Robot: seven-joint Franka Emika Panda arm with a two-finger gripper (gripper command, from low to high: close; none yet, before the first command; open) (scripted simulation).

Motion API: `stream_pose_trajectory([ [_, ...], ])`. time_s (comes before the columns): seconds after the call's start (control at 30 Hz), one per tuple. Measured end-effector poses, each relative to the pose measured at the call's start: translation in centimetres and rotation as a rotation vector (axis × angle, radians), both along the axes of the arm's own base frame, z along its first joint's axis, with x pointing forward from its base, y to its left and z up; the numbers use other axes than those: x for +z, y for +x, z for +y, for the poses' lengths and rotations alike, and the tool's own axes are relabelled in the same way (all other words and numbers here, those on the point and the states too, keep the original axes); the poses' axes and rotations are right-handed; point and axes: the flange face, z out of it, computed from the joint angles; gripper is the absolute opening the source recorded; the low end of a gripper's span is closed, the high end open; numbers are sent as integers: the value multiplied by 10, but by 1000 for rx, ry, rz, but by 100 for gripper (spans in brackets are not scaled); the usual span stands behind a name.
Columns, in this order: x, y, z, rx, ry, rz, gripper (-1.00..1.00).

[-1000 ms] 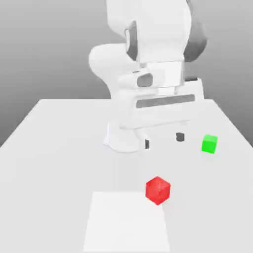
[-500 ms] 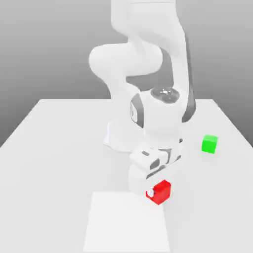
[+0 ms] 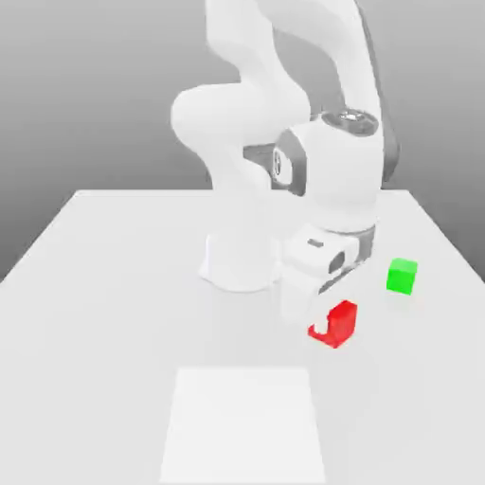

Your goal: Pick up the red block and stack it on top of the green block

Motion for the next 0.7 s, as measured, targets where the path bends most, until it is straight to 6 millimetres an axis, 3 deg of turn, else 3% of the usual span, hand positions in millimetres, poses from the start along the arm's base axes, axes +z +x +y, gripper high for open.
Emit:
stream_pose_trajectory([
  [0.2, 14, -58, 73, 252, 10, -2, -100],
  [0.37, 21, -121, 117, 462, 8, -4, -100],
  [0.63, 21, -235, 152, 793, -15, -5, -100],
  [0.7, 17, -243, 154, 818, -24, -11, -100],
])
